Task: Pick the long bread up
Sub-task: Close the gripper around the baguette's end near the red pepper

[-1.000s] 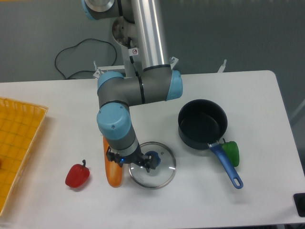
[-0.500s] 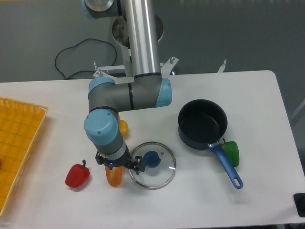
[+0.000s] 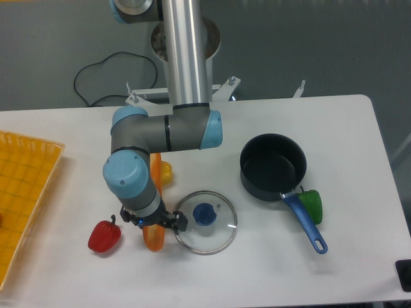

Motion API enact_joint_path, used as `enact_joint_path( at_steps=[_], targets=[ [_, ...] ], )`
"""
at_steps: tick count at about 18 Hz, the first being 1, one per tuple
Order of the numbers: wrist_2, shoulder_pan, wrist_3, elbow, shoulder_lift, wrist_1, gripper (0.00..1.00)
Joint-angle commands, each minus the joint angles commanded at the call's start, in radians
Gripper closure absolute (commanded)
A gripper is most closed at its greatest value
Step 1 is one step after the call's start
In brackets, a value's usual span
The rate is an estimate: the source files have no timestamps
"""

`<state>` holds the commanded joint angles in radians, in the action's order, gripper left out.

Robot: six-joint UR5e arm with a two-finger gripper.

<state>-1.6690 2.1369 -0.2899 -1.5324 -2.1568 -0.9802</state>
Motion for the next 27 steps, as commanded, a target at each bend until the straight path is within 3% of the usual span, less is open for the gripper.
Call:
enact_joint_path(
  at_steps=[27],
  targets=[
    [0.003,-0.012,0.011,-0.005,-0.028,0.0,0.0]
  ],
)
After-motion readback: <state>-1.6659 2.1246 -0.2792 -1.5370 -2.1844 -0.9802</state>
